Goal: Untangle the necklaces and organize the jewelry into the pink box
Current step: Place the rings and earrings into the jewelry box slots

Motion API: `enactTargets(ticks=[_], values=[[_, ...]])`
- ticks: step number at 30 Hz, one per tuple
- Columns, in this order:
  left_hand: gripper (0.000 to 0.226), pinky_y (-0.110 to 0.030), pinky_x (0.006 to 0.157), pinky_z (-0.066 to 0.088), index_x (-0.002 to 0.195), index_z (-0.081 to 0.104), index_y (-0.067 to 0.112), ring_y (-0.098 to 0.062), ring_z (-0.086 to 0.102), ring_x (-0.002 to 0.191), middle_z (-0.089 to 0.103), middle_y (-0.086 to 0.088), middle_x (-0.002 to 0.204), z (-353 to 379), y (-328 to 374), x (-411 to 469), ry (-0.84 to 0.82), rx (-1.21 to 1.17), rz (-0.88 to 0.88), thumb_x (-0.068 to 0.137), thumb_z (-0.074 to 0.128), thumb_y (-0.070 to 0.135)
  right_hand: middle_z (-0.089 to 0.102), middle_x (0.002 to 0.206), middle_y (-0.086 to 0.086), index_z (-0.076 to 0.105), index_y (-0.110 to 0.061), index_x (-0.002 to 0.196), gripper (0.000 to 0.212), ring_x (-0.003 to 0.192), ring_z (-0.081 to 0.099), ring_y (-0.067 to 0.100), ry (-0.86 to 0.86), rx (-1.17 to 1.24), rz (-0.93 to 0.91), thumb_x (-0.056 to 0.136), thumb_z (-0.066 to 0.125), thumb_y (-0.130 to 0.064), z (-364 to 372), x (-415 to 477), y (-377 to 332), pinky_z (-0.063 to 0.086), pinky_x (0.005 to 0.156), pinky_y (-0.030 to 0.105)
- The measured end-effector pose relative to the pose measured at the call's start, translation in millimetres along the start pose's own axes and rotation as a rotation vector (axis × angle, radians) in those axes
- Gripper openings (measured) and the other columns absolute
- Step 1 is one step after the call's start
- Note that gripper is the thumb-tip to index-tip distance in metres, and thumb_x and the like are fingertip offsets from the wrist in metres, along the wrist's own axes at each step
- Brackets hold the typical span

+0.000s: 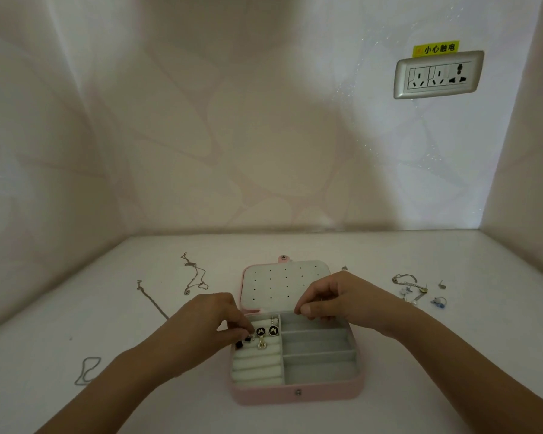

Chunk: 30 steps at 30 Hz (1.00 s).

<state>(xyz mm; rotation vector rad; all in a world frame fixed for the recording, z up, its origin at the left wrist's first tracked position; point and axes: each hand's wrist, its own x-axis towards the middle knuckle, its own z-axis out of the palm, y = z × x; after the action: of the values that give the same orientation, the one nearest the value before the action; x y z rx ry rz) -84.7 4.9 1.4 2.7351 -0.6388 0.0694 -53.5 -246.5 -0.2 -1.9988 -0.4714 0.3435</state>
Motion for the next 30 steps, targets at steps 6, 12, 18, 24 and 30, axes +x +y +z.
enactTargets(ticks=[6, 12, 18, 24, 30], values=[[0.007, -0.007, 0.067, 0.037, 0.088, 0.074, 0.037, 0.01, 0.051, 0.083, 0.056, 0.018, 0.079, 2, -2, 4, -0.005, -0.065, 0.003, 0.082, 0.071, 0.036, 0.066, 0.072, -0.009, 0.076, -0.022, 0.084, 0.008, 0.067, 0.056, 0.004, -0.001, 0.015, 0.007, 0.086, 0.07, -0.017, 0, 0, -1, 0.047, 0.066, 0.016], [0.006, -0.008, 0.066, 0.037, 0.086, 0.072, 0.038, 0.009, 0.05, 0.081, 0.055, 0.017, 0.08, 1, -3, 7, -0.035, -0.047, 0.007, 0.079, 0.073, 0.038, 0.066, 0.071, -0.01, 0.076, -0.021, 0.085, 0.008, 0.067, 0.056, 0.004, -0.004, 0.028, 0.007, 0.086, 0.07, -0.016, 0, 0, 0, 0.047, 0.066, 0.017], [0.01, -0.012, 0.066, 0.04, 0.092, 0.064, 0.044, 0.006, 0.048, 0.079, 0.058, 0.016, 0.082, -9, 12, 16, 0.039, -0.103, 0.022, 0.083, 0.067, 0.043, 0.069, 0.073, -0.01, 0.075, -0.017, 0.092, 0.009, 0.064, 0.058, 0.0, 0.035, -0.027, -0.021, 0.087, 0.068, -0.015, -13, -5, -7, 0.047, 0.063, 0.012], [0.036, -0.005, 0.08, 0.035, 0.122, 0.056, 0.041, 0.016, 0.045, 0.093, 0.053, 0.026, 0.11, -2, 48, 55, 0.0, -0.088, 0.112, 0.087, 0.062, 0.043, 0.068, 0.085, -0.01, 0.072, -0.025, 0.086, 0.019, 0.06, 0.059, 0.003, 0.54, -0.444, 0.055, 0.09, 0.06, -0.011, -84, -28, 1, 0.039, 0.047, 0.007], [0.049, -0.024, 0.106, 0.025, 0.139, 0.042, 0.035, -0.009, 0.034, 0.135, 0.039, 0.011, 0.147, 15, 78, 104, -0.231, -0.025, 0.167, 0.093, 0.056, 0.04, 0.065, 0.108, 0.002, 0.071, -0.018, 0.1, 0.034, 0.09, 0.061, 0.015, 0.538, -0.77, 0.449, 0.087, 0.049, 0.005, -118, -37, 36, 0.044, 0.075, 0.021]])
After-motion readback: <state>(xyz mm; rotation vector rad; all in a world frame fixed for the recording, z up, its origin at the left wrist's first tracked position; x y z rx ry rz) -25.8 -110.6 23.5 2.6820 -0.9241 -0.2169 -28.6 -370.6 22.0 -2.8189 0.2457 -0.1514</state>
